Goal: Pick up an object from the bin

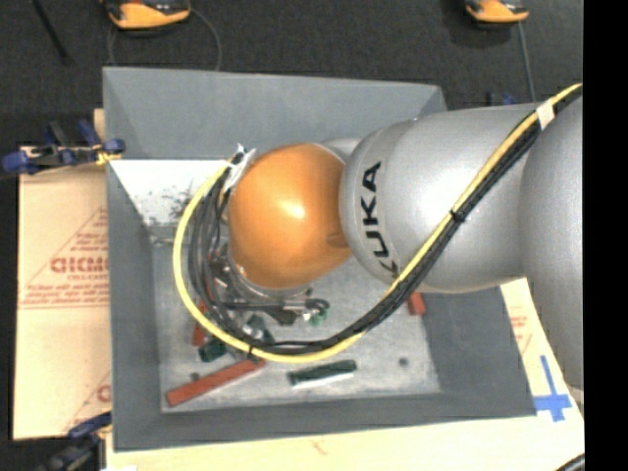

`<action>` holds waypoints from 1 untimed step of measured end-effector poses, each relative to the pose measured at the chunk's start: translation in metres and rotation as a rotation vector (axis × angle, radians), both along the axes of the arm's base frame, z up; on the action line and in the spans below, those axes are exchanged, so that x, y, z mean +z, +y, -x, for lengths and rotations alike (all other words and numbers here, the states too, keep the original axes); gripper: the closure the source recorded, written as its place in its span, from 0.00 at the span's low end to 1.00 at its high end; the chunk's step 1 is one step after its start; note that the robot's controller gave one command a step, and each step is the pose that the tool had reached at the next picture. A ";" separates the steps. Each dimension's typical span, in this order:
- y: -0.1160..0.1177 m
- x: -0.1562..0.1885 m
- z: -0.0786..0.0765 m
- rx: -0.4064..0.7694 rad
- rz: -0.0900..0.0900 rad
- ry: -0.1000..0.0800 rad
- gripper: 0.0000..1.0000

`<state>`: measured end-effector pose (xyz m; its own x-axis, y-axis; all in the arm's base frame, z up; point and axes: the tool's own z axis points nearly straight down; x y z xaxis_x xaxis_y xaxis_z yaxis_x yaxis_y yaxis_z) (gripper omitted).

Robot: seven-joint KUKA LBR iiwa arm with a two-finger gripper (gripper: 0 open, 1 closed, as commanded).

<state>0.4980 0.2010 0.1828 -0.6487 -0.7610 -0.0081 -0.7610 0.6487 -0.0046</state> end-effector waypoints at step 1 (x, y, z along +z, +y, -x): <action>0.000 0.062 0.005 -0.011 0.000 -0.001 1.00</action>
Offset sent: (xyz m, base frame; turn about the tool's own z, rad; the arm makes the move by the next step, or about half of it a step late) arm -0.0075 0.0001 0.0573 0.0061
